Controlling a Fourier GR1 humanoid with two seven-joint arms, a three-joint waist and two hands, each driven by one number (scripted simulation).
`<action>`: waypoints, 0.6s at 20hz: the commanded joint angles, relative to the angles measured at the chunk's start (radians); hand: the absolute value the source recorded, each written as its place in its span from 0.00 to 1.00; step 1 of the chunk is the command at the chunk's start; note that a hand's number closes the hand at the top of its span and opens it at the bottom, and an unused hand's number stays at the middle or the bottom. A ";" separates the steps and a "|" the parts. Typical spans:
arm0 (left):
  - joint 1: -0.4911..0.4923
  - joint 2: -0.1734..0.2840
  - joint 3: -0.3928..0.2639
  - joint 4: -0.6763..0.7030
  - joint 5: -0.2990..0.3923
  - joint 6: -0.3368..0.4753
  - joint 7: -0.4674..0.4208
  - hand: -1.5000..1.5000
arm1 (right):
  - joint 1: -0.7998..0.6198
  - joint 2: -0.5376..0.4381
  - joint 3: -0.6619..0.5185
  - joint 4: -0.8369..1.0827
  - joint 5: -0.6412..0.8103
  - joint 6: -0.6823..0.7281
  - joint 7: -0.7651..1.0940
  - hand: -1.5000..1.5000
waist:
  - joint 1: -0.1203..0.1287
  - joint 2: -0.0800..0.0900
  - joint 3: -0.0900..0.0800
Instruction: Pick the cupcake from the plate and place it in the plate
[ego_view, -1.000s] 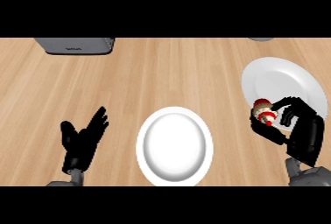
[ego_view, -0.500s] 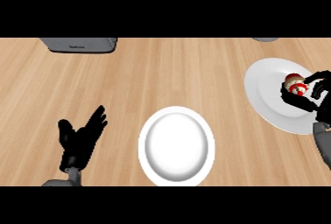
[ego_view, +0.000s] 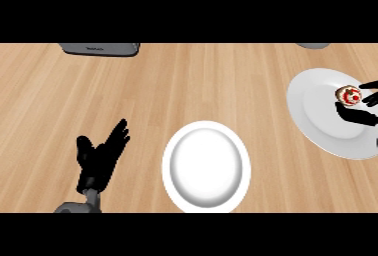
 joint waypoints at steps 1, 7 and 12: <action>-0.031 -0.004 0.004 0.015 0.008 -0.009 0.008 0.50 | -0.062 -0.034 0.032 0.179 0.041 0.129 0.014 0.00 | 0.012 0.007 0.002; -0.050 0.007 0.020 0.005 0.014 -0.008 0.029 0.50 | -0.127 0.037 -0.039 0.232 -0.023 0.216 -0.166 0.00 | 0.012 0.009 0.005; -0.008 -0.005 0.001 0.006 -0.003 -0.003 -0.001 0.50 | -0.145 0.008 -0.193 0.227 -0.166 0.290 -0.302 0.00 | -0.003 0.004 0.006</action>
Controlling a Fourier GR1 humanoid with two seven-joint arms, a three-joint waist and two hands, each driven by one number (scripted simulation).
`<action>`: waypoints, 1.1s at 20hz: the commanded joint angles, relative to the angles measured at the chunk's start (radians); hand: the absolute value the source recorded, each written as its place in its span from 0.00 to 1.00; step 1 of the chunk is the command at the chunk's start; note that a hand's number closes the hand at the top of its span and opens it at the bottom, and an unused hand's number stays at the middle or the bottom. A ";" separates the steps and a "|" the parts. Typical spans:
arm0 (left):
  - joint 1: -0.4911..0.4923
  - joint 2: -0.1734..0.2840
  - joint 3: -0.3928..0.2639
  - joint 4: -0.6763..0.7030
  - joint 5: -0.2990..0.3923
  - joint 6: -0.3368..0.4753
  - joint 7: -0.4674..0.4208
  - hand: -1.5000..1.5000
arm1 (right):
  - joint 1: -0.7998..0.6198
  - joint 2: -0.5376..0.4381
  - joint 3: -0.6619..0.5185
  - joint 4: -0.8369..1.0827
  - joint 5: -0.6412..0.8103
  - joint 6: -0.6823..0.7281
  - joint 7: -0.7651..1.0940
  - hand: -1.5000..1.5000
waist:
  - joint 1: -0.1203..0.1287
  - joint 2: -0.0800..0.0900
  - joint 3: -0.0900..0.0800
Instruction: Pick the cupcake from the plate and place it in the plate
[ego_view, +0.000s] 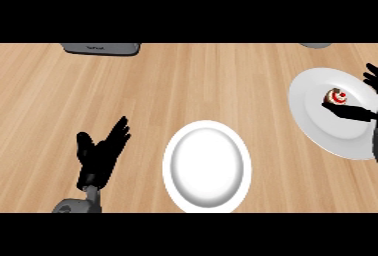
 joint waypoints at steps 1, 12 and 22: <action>0.025 0.017 0.019 -0.011 0.008 -0.005 -0.013 0.50 | -0.006 0.003 -0.106 0.021 -0.096 0.059 -0.126 0.00 | -0.010 -0.006 -0.001; 0.011 -0.011 -0.001 -0.015 -0.016 0.024 0.021 0.50 | 0.062 -0.166 -0.201 0.135 -0.182 0.506 -0.174 0.00 | -0.031 -0.011 -0.002; 0.072 0.021 0.036 -0.017 0.015 -0.024 -0.017 0.50 | 0.231 -0.229 -0.136 0.150 -0.098 0.699 -0.345 0.00 | -0.046 -0.022 -0.005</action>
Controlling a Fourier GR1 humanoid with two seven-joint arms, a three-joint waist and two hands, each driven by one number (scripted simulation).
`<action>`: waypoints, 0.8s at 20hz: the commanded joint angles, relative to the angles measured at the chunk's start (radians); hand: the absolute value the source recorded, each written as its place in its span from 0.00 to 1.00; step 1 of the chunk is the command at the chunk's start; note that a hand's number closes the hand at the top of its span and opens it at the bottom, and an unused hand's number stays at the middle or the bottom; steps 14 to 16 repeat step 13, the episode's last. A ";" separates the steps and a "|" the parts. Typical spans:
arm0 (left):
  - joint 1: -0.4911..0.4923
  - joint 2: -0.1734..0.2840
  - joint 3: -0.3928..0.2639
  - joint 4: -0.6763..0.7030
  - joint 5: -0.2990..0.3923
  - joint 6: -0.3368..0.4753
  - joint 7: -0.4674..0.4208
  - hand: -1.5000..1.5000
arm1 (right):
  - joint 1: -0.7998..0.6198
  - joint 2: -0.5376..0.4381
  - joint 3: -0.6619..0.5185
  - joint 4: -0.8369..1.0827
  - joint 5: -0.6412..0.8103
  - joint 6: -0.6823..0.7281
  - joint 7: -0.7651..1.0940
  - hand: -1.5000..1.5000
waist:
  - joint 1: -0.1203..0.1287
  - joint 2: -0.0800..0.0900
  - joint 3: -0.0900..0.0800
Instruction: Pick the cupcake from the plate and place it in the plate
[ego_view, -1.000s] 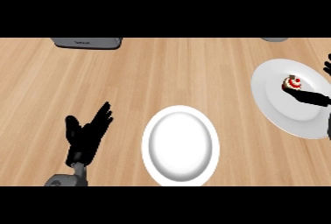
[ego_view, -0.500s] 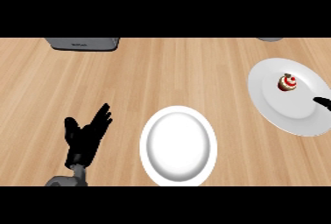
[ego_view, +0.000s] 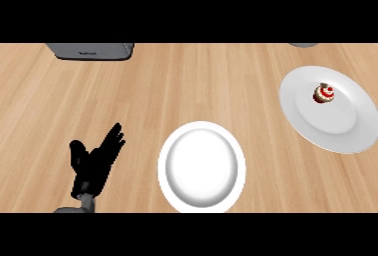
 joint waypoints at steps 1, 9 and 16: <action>-0.022 -0.014 -0.010 -0.030 -0.014 0.025 0.042 0.50 | 0.055 -0.024 0.028 0.015 0.043 0.025 -0.071 0.00 | -0.001 -0.001 0.000; -0.025 0.016 0.037 0.019 0.005 -0.009 0.021 0.50 | 0.100 -0.027 0.050 0.010 0.083 0.009 -0.118 0.00 | -0.007 -0.003 0.000; -0.014 0.002 0.033 0.002 0.002 -0.004 0.029 0.50 | 0.220 0.010 0.047 -0.019 0.074 0.014 -0.203 0.00 | -0.024 -0.010 -0.003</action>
